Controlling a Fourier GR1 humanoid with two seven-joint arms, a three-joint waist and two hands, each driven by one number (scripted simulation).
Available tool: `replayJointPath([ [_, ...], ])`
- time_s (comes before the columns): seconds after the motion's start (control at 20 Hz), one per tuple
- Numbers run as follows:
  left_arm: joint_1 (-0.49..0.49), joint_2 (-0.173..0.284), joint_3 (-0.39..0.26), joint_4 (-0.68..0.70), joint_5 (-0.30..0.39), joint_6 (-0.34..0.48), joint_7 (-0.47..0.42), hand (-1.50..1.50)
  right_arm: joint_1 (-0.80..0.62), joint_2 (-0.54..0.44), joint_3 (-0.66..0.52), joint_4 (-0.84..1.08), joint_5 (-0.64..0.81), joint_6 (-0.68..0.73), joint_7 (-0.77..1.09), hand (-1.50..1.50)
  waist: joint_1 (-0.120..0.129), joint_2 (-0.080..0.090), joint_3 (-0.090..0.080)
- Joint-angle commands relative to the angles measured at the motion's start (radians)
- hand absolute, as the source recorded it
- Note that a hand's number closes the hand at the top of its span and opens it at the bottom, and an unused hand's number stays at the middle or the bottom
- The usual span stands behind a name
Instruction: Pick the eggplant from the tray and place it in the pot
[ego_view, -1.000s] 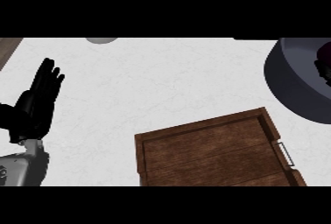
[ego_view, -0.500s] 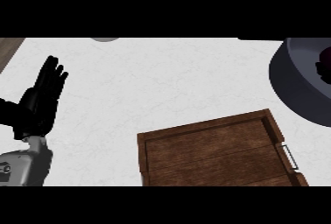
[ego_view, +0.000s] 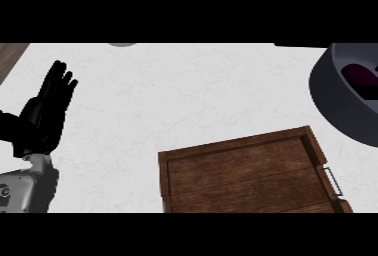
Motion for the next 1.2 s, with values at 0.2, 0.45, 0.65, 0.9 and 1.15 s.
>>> replayJointPath([
  [0.2, -0.005, 0.002, 0.005, -0.029, 0.002, 0.005, 0.026, 0.00, -0.092, -0.002, -0.098, 0.189, -0.142, 0.134, -0.175, -1.50, 0.015, 0.006, 0.008],
  [0.45, 0.050, -0.021, -0.013, -0.037, -0.012, 0.003, -0.022, 0.00, -0.080, -0.021, -0.253, 0.207, -0.318, 0.214, -0.311, -1.50, 0.002, 0.002, 0.008],
  [0.65, 0.019, -0.004, 0.010, -0.012, 0.004, -0.010, -0.009, 0.00, -0.097, -0.111, -0.315, 0.268, -0.383, 0.292, -0.311, -1.50, -0.005, 0.003, 0.007],
  [0.9, 0.023, 0.005, 0.026, -0.010, 0.010, -0.019, -0.010, 0.00, -0.050, -0.229, -0.357, 0.323, -0.436, 0.412, -0.327, -1.50, -0.005, 0.003, 0.007],
  [1.15, -0.014, -0.024, -0.005, -0.011, -0.019, 0.017, 0.031, 0.00, 0.015, -0.314, -0.369, 0.348, -0.459, 0.516, -0.369, -1.50, -0.009, 0.004, 0.008],
])
